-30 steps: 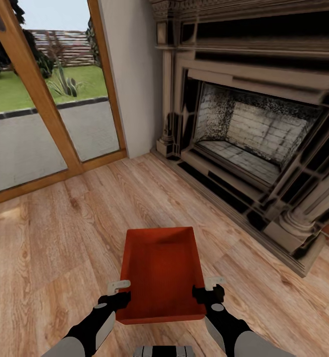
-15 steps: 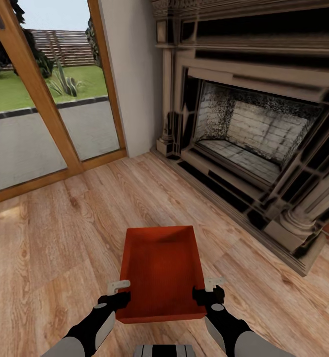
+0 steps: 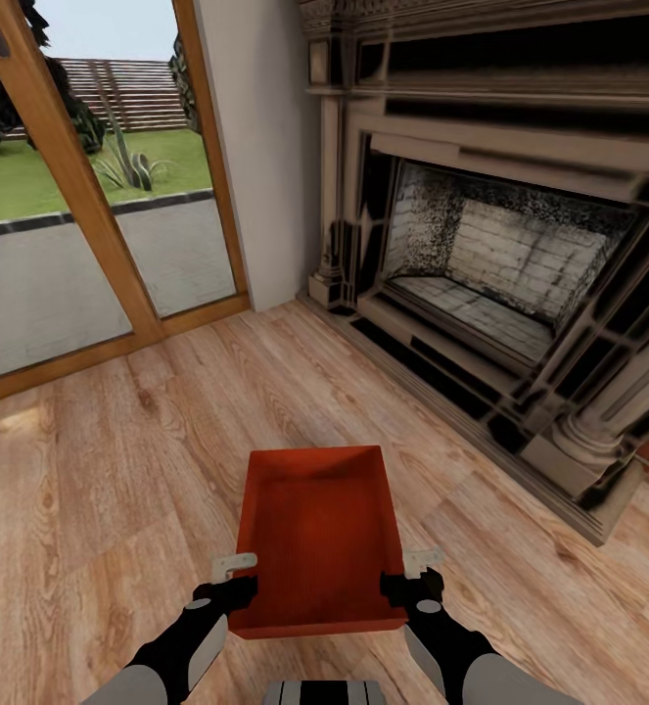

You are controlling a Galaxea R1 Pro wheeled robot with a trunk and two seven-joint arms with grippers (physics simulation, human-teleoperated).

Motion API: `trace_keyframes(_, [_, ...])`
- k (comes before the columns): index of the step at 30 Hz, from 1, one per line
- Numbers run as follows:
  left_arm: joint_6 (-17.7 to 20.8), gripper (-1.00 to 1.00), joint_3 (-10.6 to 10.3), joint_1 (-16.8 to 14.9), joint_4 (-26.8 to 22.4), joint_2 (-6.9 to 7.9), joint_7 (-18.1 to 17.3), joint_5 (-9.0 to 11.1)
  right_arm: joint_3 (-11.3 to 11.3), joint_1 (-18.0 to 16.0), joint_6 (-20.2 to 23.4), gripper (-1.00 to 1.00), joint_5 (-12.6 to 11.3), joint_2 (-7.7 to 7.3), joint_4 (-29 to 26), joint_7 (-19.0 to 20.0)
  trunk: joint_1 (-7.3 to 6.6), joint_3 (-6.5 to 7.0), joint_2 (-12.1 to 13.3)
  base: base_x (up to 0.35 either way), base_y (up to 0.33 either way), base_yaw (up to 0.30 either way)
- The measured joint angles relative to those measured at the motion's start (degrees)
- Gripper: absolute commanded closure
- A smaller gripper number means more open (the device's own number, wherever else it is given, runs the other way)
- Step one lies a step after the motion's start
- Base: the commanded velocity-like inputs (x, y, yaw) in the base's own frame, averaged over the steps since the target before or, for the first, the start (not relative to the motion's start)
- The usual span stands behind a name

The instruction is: Move the two storage containers from the living room to the garage. In the garage, place one container on the floor and stack the other container on top of it (either order is fine).

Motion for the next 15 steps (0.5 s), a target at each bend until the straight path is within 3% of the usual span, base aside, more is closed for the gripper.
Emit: trace_keyframes(15, [0.0,-1.00,0.0,0.0,0.0,0.04,0.0,0.0,0.0,0.0,-0.4,-1.00,0.0,0.06,0.0,0.0,1.54,-1.26,-2.8,0.000,0.000,0.000])
